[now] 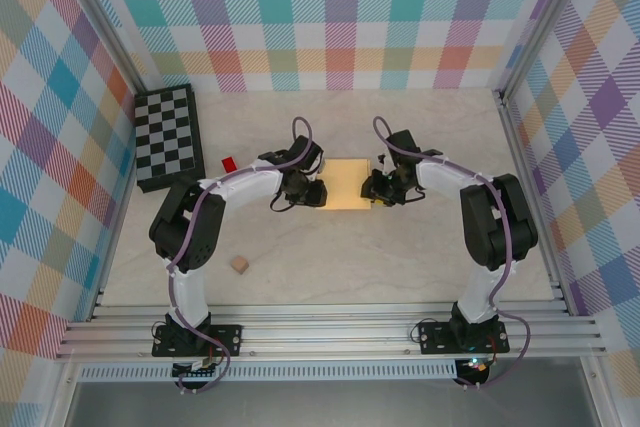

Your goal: Fold the paper box

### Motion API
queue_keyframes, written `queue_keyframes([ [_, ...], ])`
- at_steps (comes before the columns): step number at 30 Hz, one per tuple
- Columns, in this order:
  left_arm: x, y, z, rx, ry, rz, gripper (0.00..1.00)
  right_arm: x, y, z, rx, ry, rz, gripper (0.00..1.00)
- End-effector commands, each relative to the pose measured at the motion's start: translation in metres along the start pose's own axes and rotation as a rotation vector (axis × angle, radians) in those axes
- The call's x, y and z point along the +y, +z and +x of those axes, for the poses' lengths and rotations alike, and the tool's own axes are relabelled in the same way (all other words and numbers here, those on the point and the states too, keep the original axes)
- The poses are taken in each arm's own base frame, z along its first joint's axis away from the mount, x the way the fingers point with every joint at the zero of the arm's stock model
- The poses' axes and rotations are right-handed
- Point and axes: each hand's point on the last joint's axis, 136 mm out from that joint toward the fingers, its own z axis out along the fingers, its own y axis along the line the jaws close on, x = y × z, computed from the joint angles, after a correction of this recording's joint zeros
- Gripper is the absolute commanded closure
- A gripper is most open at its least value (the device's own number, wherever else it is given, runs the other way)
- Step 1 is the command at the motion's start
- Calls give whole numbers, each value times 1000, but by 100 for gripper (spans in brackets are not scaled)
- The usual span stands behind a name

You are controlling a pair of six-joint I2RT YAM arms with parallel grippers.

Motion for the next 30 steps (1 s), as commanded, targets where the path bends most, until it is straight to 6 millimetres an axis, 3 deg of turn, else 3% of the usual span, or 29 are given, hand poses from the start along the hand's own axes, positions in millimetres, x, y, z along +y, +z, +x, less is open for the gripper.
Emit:
queue_keyframes([
  [1, -32, -24, -22, -78, -41, 114, 78, 31, -6, -3, 10, -9, -114, 69],
  [11, -17, -14, -13, -74, 11, 55, 80, 24, -2, 1, 18, -21, -104, 70],
  [17, -3, -17, -14, -67, 42, 24, 65, 11, -7, -5, 1, -6, -75, 70],
  [22, -2, -33, -24, -98, 30, 51, 46, 4, -14, -10, -17, -6, -51, 68],
  [26, -5, -47, -29, -125, 47, 55, 43, 5, -22, -11, -26, -17, -51, 65],
  [30, 9, -53, -38, -149, 60, 13, 37, 5, -29, -7, -27, -35, -45, 64],
])
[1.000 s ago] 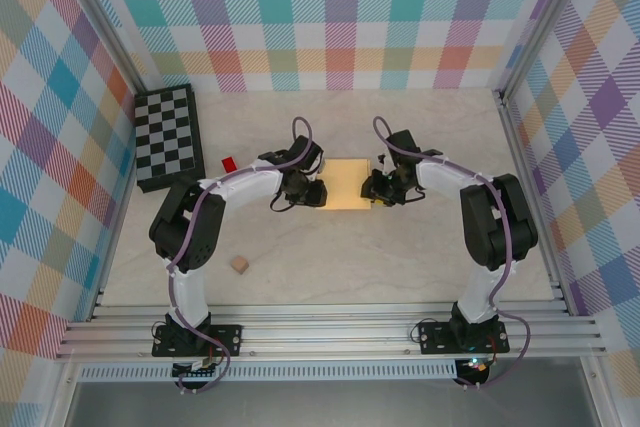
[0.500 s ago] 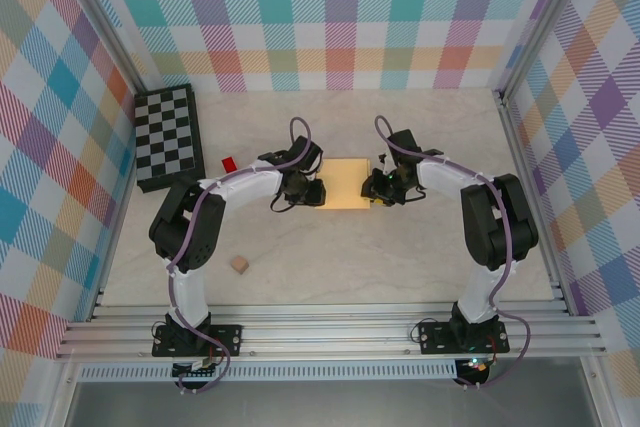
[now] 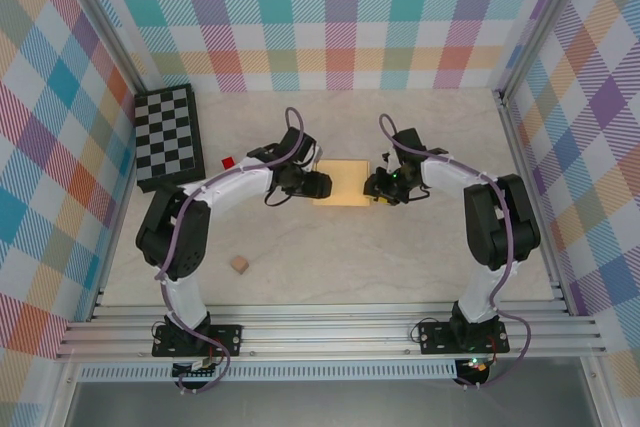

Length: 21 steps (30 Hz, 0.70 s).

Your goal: Fold the paper box

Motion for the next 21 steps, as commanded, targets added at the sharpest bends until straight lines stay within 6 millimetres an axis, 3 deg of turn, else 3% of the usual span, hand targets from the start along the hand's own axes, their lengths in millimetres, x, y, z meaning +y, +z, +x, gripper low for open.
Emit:
queue_keyframes([
  [1, 12, -15, -16, -32, 5, -11, 37, 12, -20, 1, -23, -45, -26, 63],
  [3, 12, -12, -20, -25, 8, -1, 36, 11, -20, 5, -16, -43, -30, 63],
  [6, 12, -4, -41, -28, 72, -30, 30, 9, -18, 10, -7, -34, -41, 63],
  [10, 28, 23, -66, 11, 120, -116, 30, 3, -12, 12, -3, -20, -35, 63],
  [15, 39, 53, -76, 45, 130, -141, 31, 4, -4, 10, 3, -28, -43, 63],
  [21, 45, 59, -77, 61, 104, -173, 33, 2, 4, 12, 27, -38, -39, 63],
])
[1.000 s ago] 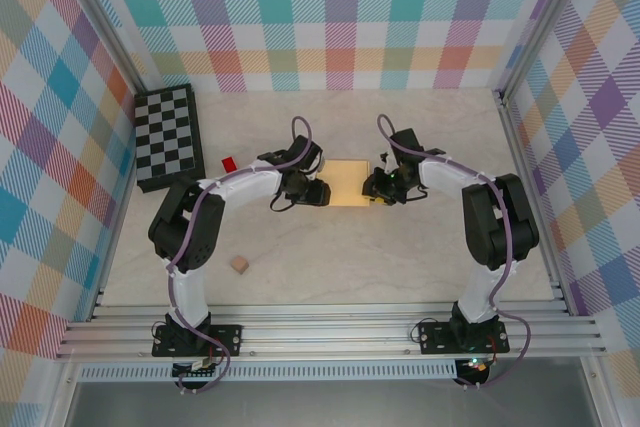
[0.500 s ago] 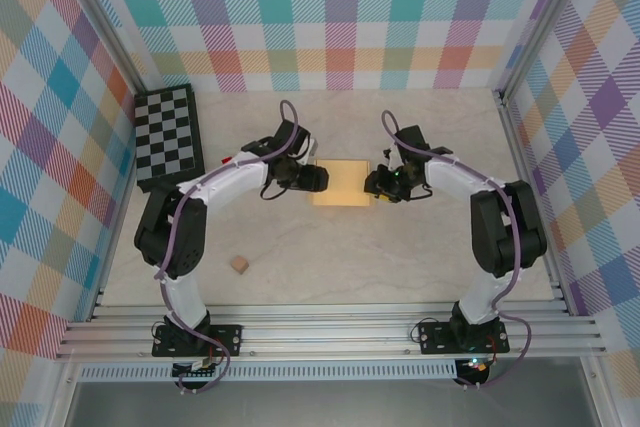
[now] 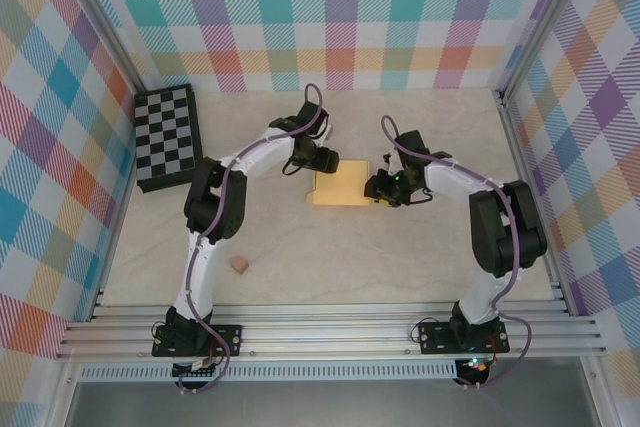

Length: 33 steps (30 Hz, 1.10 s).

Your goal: Fold the paper box

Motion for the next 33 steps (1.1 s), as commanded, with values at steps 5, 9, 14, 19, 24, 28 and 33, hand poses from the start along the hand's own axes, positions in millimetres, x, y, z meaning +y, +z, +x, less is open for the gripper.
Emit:
queue_keyframes([
  [5, 6, -1, 17, 58, -53, -4, 38, 2, 15, 3, 41, -15, -24, 63],
  [9, 6, 3, 30, 91, -85, 4, 42, 11, 18, 0, 52, -16, -64, 63],
  [14, 5, 4, 38, 105, -112, 8, 44, 25, 20, -2, 63, -14, -133, 65],
  [19, 3, 6, 44, 125, -126, 17, 46, 25, 20, -2, 69, -34, -105, 65],
  [24, -2, 8, 49, 138, -142, 41, 48, 31, 20, -6, 71, -32, -124, 66],
  [28, -2, 9, 51, 143, -146, 42, 50, 32, 19, -11, 58, -42, -114, 71],
  [33, -2, 8, 50, 144, -150, 34, 51, 28, 19, -8, 73, -40, -82, 69],
])
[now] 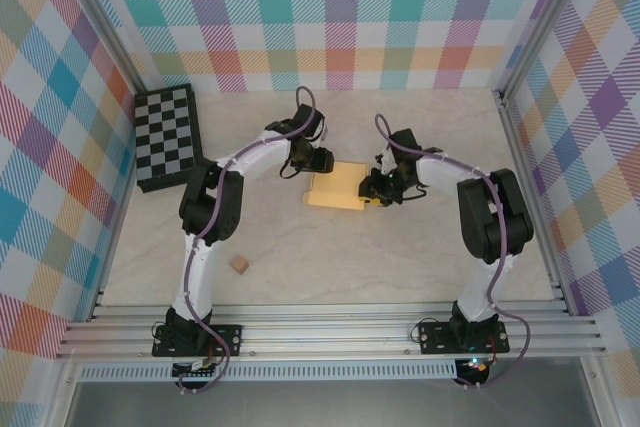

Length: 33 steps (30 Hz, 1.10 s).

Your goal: Fold the paper box

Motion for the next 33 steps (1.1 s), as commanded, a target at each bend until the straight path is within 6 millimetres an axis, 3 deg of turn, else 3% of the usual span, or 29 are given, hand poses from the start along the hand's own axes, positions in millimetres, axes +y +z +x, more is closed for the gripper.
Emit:
queue_keyframes([
  [1, 13, 7, 39, 138, -24, -44, 51, 12, -4, -5, -17, -57, 4, 67],
  [4, 18, 6, 38, 136, -26, -73, 51, 5, -8, 2, -30, -61, 57, 64],
  [11, 16, 6, 35, 127, -60, -67, 51, 6, 4, 12, -12, -10, 5, 64],
  [23, 19, 6, 36, 128, -86, -83, 52, 14, 0, 26, -12, -4, -11, 63],
  [33, 17, 5, 38, 129, -101, -75, 53, 19, 4, 20, 0, -11, -26, 64],
])
